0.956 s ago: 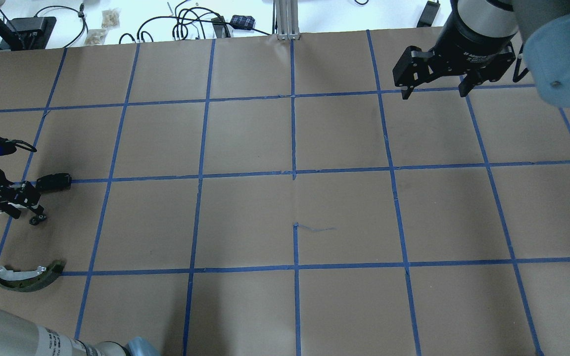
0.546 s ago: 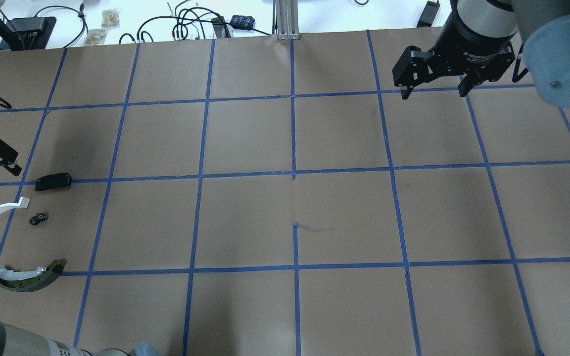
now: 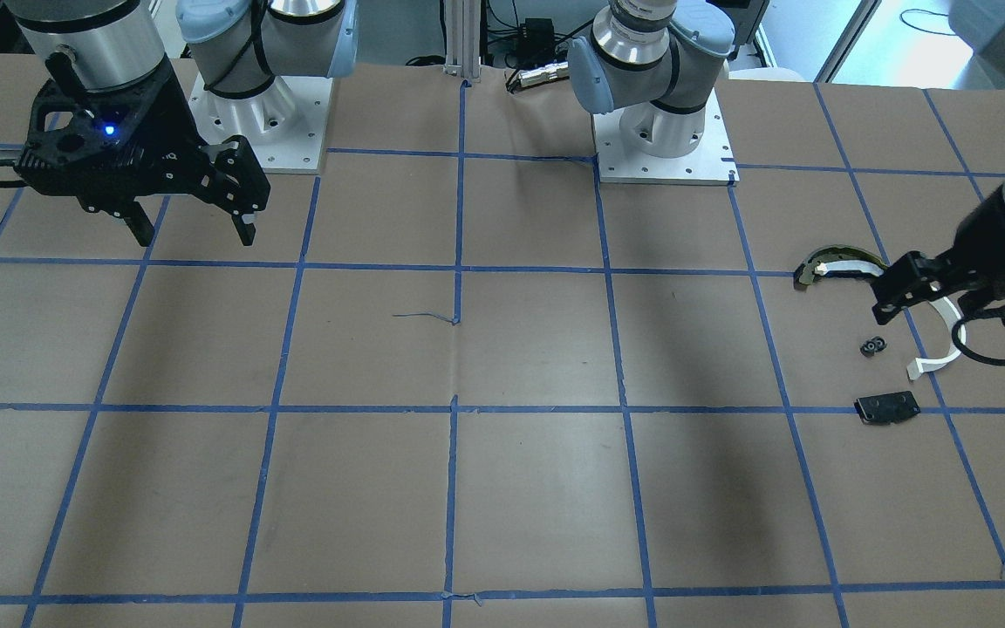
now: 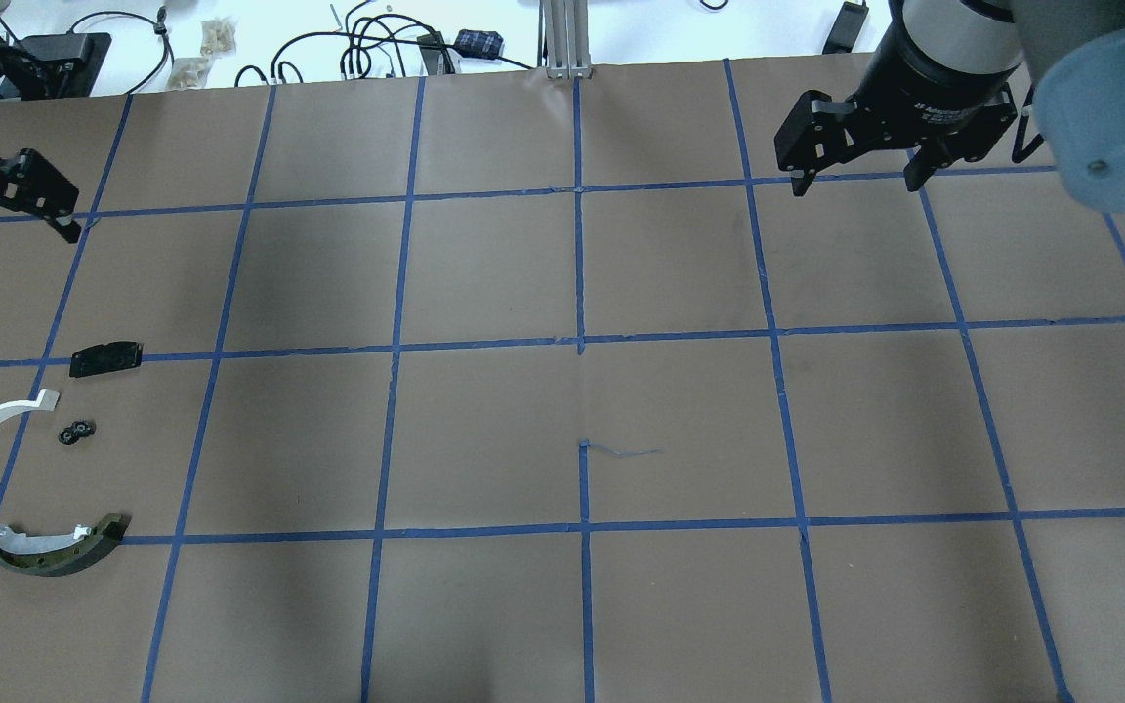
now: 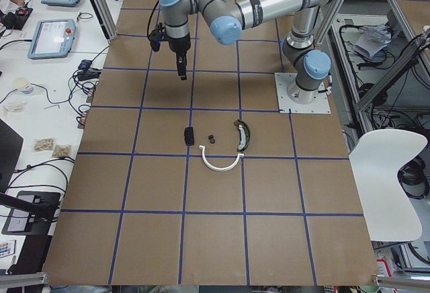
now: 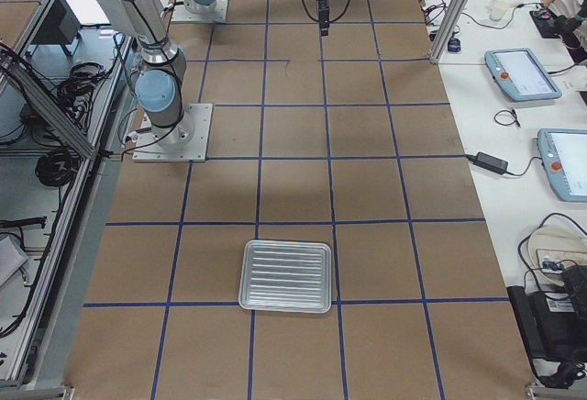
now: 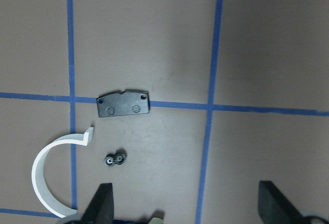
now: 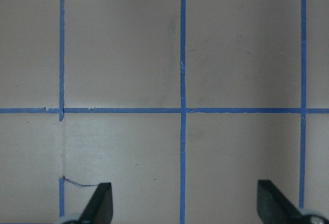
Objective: Place bearing gear from tray to pile
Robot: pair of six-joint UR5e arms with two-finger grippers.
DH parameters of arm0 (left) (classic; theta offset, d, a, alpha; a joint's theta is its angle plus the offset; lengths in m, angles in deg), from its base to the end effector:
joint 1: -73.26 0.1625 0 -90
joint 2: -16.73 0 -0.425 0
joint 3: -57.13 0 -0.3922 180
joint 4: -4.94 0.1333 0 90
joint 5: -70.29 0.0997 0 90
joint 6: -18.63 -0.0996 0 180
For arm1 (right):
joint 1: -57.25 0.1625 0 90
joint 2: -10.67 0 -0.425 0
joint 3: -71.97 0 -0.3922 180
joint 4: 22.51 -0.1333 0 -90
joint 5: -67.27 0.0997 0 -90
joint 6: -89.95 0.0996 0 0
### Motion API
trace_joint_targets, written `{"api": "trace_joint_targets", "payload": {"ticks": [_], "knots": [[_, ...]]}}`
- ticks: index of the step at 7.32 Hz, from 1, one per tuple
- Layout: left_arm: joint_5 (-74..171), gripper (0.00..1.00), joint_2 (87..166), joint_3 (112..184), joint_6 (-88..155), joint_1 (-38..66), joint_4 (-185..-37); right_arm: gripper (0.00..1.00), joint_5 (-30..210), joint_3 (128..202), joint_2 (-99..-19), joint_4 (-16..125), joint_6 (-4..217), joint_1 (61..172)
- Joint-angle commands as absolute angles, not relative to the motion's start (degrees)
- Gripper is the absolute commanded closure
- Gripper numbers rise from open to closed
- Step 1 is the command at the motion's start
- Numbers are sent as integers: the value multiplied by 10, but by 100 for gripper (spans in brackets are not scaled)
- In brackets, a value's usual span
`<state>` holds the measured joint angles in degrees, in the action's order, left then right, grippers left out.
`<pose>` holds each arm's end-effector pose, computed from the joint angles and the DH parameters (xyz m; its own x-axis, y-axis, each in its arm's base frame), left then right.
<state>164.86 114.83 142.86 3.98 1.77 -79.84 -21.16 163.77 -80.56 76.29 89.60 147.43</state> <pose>0.0568 -0.5645 0.4602 -0.9942 -0.0682 -0.0832 -0.0681 0.9977 -0.0033 0.1376 -0.4956 0.4992 -0.9996 -0.0131 -0.0262 -0.0092 0.9896 -0.1433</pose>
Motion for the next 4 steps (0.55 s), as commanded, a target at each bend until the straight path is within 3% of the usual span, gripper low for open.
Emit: {"api": "trace_joint_targets", "payload": {"ticks": [1,4], "knots": [[1604,0,1115,1434,138,-100,-800,0,-210,1638,-806,763,896,1474],[1593,0,1100,1452,134,-135,-798,0,-211,1639,-806,763,896,1474]]}}
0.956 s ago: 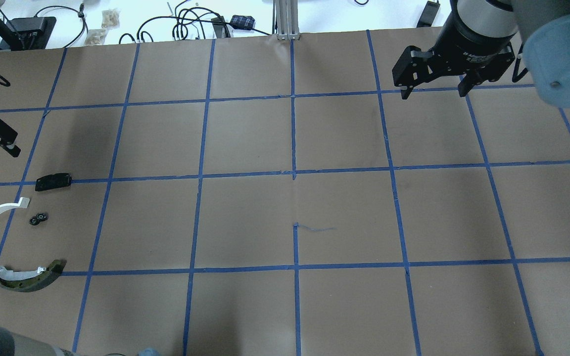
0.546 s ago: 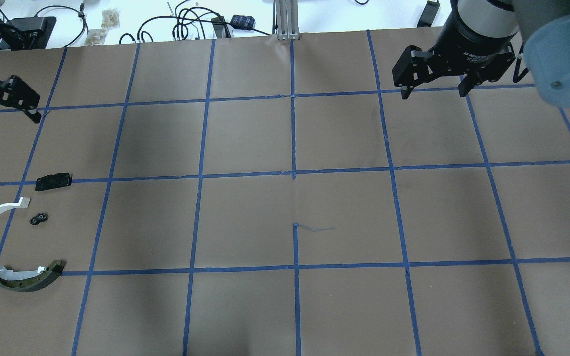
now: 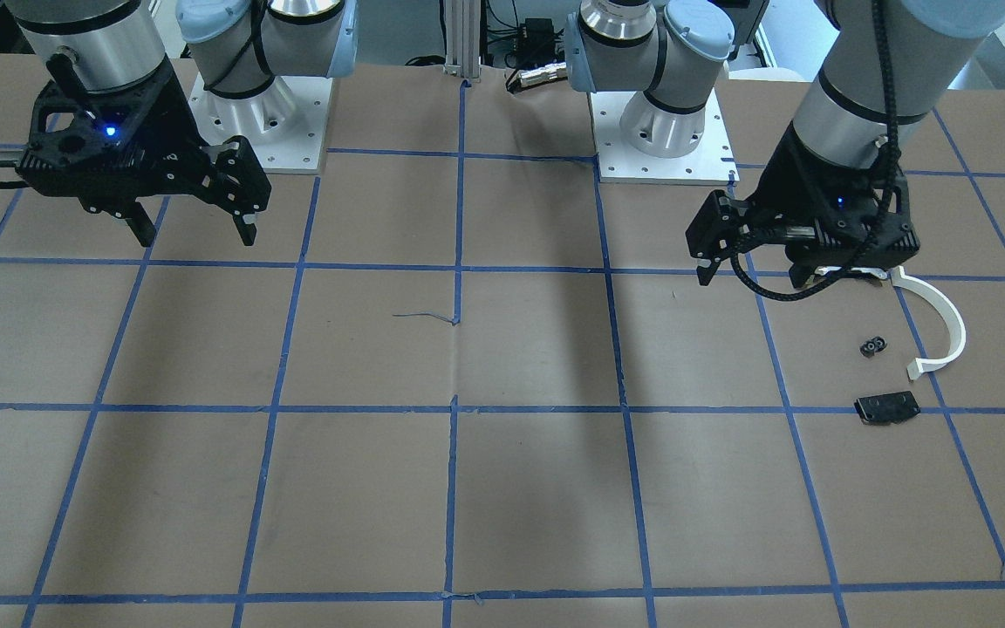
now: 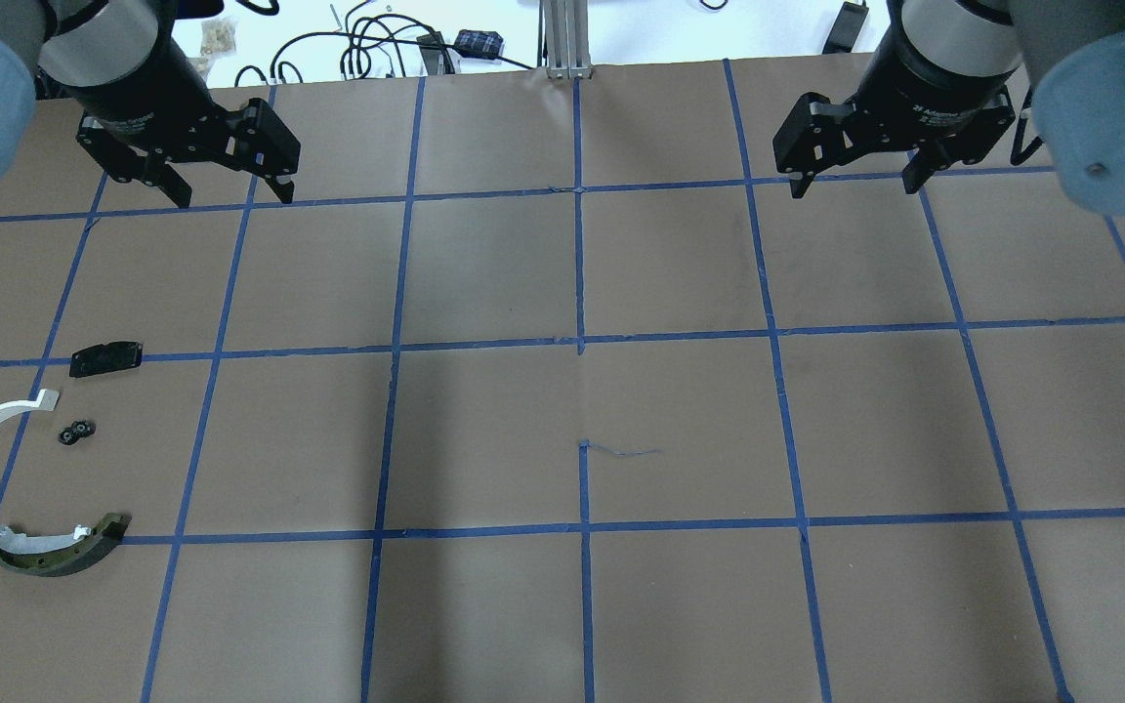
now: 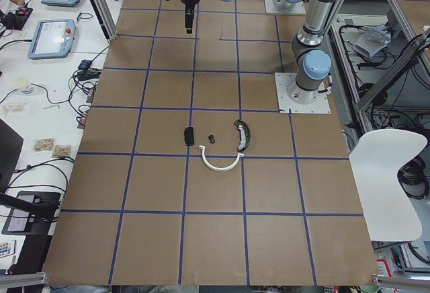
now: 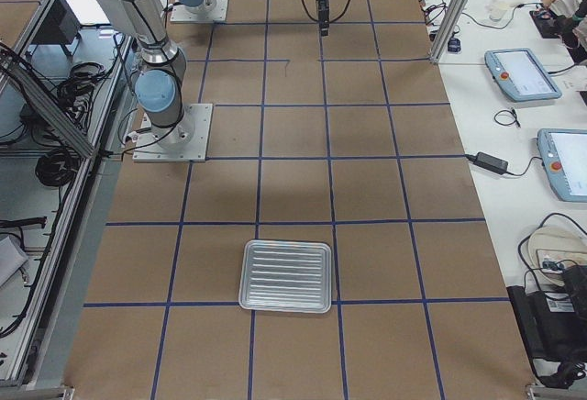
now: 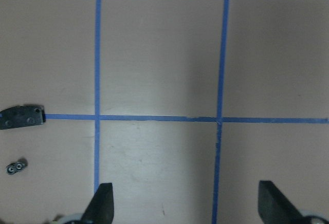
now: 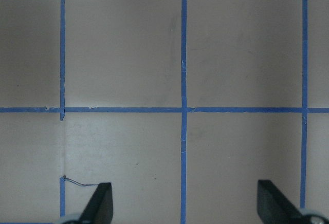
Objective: Place bearing gear from tray to pile
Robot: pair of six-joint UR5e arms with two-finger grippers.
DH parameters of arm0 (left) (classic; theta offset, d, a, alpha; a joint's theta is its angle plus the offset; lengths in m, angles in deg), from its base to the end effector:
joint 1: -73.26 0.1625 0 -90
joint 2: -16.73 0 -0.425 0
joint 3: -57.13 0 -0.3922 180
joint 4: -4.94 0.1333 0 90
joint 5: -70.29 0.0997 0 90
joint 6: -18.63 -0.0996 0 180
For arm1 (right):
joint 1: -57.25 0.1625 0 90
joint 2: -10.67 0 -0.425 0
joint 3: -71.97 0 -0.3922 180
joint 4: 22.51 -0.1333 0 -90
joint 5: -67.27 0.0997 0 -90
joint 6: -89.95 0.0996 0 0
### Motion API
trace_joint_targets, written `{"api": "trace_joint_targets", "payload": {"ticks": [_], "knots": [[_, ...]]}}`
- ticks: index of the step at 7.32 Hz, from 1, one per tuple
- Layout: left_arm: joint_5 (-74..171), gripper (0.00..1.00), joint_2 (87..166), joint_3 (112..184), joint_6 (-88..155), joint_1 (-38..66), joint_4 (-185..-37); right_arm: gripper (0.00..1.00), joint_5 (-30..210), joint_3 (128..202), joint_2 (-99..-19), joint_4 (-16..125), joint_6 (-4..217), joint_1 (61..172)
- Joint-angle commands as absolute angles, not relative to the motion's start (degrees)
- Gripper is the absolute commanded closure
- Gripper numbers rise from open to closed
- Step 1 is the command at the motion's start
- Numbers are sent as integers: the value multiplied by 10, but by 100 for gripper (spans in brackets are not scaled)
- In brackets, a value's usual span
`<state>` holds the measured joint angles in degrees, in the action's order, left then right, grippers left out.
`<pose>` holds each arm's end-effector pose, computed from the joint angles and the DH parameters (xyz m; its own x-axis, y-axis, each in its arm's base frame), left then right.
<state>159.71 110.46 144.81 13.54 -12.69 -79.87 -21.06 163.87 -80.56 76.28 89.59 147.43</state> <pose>-0.0968 -0.5340 0.4841 -0.9998 0.0186 0.0042 0.0183 0.9976 -0.0666 0.1378 -0.4954 0.4983 -0.9995 -0.0135 -0.0280 -0.0094 0.9899 -0.1414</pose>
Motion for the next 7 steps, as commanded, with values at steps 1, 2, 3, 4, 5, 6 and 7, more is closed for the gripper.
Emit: {"api": "trace_joint_targets", "payload": {"ticks": [1,2,3,4,5,6,7], "knots": [[1595,0,1099,1452,134,-135,-804,0,-210,1639,-806,763,896,1475],[1594,0,1099,1452,140,-135,-813,0,-210,1639,-806,763,896,1474],[1595,0,1099,1453,140,-135,-814,0,-210,1638,-806,763,896,1475],[1595,0,1099,1453,140,-135,-821,0,-210,1639,-806,763,896,1475],[1594,0,1099,1453,140,-135,-826,0,-211,1639,-806,763,896,1475],[1595,0,1098,1454,140,-135,-852,0,-211,1639,-806,763,896,1474],[1595,0,1098,1455,139,-135,-857,0,-211,1639,-806,763,896,1475]]}}
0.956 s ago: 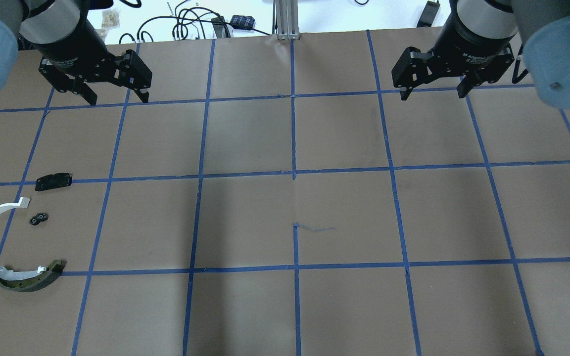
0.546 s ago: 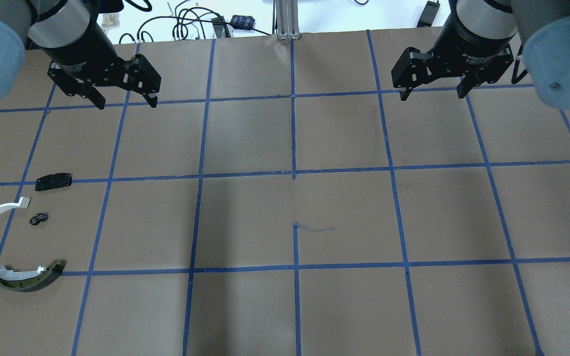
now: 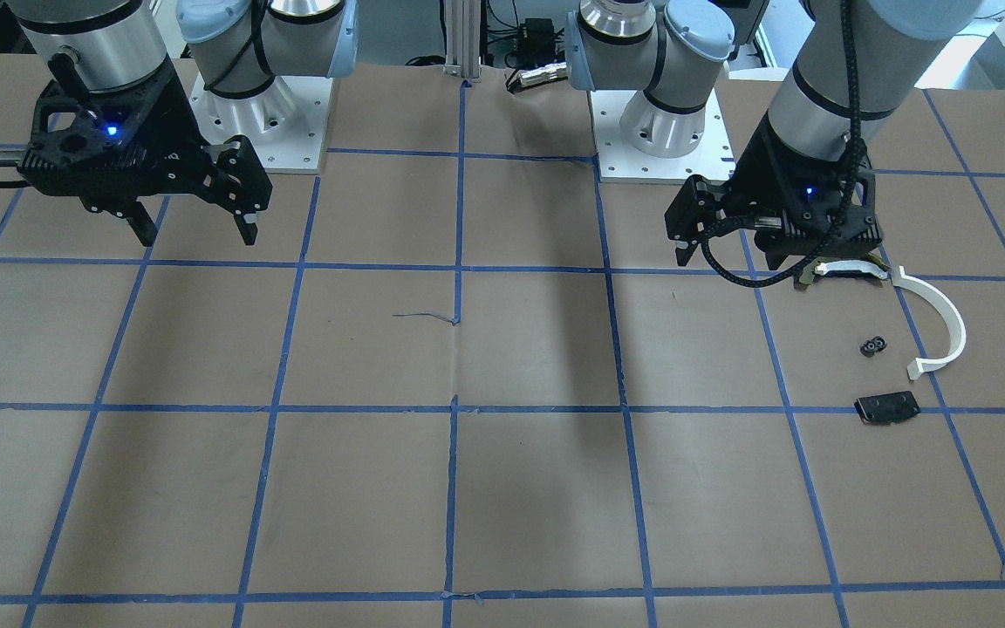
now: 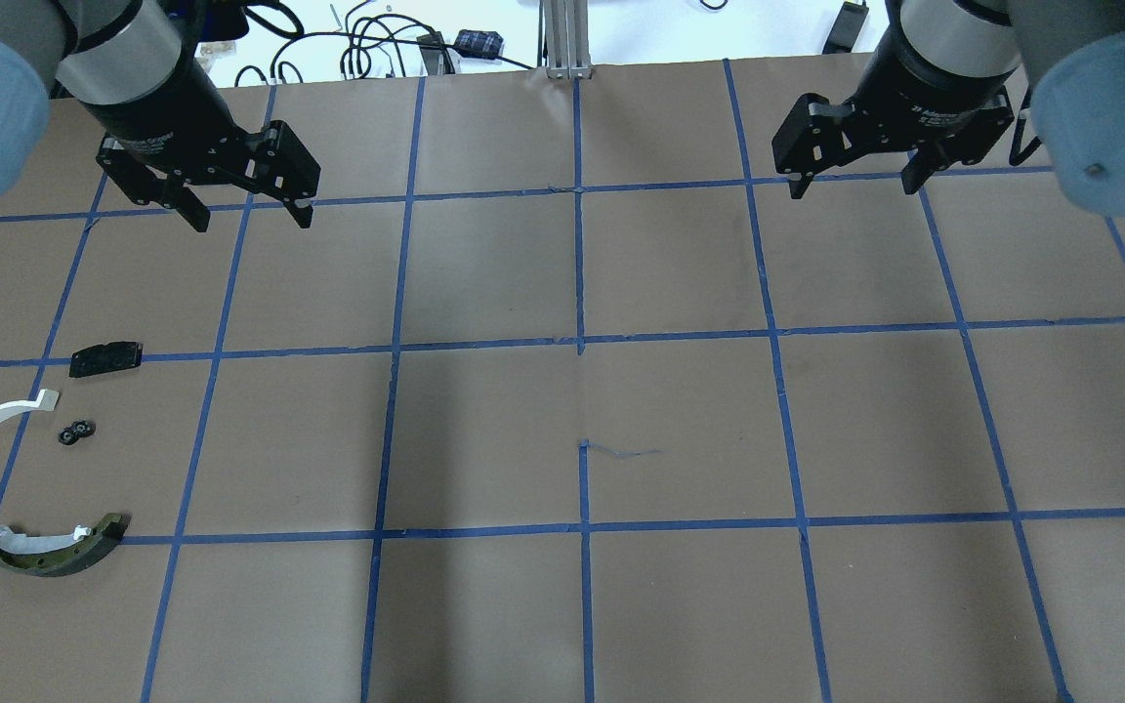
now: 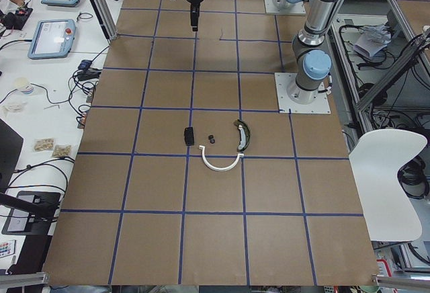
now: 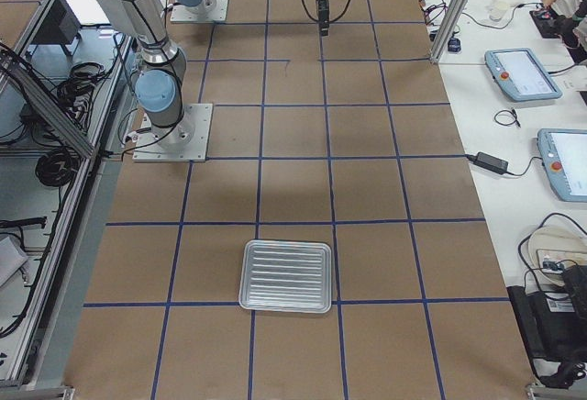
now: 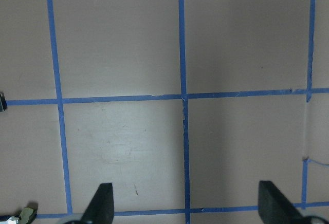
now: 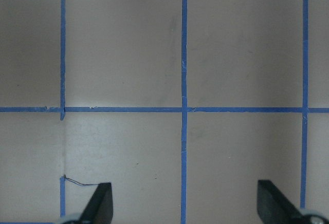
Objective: Place bearing gear from tray to pile
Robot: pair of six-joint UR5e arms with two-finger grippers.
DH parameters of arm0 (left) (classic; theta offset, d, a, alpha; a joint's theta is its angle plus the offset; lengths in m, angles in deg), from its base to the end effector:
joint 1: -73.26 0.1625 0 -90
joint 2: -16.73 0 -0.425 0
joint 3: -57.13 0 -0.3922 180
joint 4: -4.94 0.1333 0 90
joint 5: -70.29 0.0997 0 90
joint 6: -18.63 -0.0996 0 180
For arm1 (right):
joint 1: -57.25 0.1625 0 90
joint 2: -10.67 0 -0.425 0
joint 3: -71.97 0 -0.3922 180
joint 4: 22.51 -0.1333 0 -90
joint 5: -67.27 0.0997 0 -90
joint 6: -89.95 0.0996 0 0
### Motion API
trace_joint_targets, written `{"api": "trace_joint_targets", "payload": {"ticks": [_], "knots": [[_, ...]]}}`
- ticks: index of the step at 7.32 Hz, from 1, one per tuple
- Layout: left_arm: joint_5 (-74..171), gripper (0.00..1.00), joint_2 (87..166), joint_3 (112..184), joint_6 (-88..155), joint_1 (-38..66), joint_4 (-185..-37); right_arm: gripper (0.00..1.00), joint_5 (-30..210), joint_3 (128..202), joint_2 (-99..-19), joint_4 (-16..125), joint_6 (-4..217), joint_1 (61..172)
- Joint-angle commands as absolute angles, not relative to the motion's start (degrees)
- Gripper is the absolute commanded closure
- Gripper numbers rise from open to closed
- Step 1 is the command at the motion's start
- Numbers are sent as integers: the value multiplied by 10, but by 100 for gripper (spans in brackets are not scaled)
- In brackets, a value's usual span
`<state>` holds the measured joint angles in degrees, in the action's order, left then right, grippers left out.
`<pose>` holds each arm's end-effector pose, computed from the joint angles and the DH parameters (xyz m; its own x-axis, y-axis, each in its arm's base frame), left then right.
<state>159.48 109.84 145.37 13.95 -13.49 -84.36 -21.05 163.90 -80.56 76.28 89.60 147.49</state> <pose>-0.1054 -0.5205 0.4769 -0.9996 0.0248 0.0150 0.0250 0.9996 0.0102 0.1383 -0.4952 0.4981 -0.9995 -0.0144 -0.0282 -0.0103 0.9900 -0.1409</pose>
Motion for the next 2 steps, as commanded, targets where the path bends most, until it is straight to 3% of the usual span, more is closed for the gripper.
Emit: {"api": "trace_joint_targets", "payload": {"ticks": [1,2], "knots": [[1596,0,1098,1455,140,-135,-856,0,-211,1639,-806,763,896,1475],[1596,0,1098,1455,140,-135,-856,0,-211,1639,-806,763,896,1475]]}}
